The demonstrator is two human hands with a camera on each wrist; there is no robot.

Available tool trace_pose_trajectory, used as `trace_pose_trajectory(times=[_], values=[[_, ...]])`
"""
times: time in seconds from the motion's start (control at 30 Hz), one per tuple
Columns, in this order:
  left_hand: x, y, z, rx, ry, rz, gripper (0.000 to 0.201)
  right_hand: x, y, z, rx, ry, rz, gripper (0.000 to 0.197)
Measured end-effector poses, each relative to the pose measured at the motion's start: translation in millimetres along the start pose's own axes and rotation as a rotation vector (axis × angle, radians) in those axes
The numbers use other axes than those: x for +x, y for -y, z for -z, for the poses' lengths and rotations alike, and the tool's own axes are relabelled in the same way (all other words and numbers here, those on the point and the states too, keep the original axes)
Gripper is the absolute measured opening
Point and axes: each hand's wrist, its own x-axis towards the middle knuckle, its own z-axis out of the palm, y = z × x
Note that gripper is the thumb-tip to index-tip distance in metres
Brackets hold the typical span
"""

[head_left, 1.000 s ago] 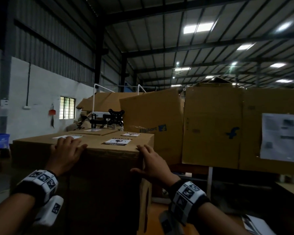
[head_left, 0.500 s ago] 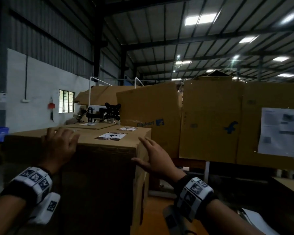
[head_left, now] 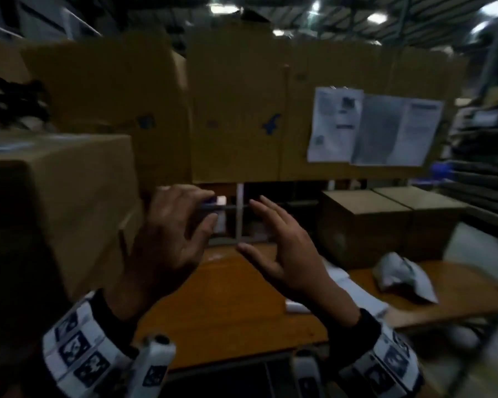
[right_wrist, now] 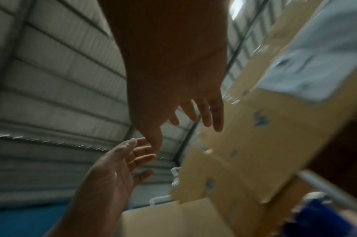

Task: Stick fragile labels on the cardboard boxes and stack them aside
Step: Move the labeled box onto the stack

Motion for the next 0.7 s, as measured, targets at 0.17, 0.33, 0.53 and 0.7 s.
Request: trace_pose_trajectory(times=[0.17,0.33,0.53,0.7], values=[[-51.0,-89.4,-130.5,-0.258,0.187,0.119,0.037,-121.6,-86.4,46.4,0.051,-0.07,-0.277,0.072],[-86.0,-148.8,-237.9,-0.445,0.369,0.212,0.038,-212.0,-146.4,91.5,0.004,-0.13,-0.573,0.065],[-76.5,-173.9,-319.0,-0.477,0.531,0.206,0.041,-247.4,-202.5,134.9,-0.109,-0.159,-0.765,0.056],[-46.5,-163.8,-392.5,-0.518,0.576,0.191,0.043,-245.7,-275.2,154.5,-0.177,-0.186,-0.859,0.055]])
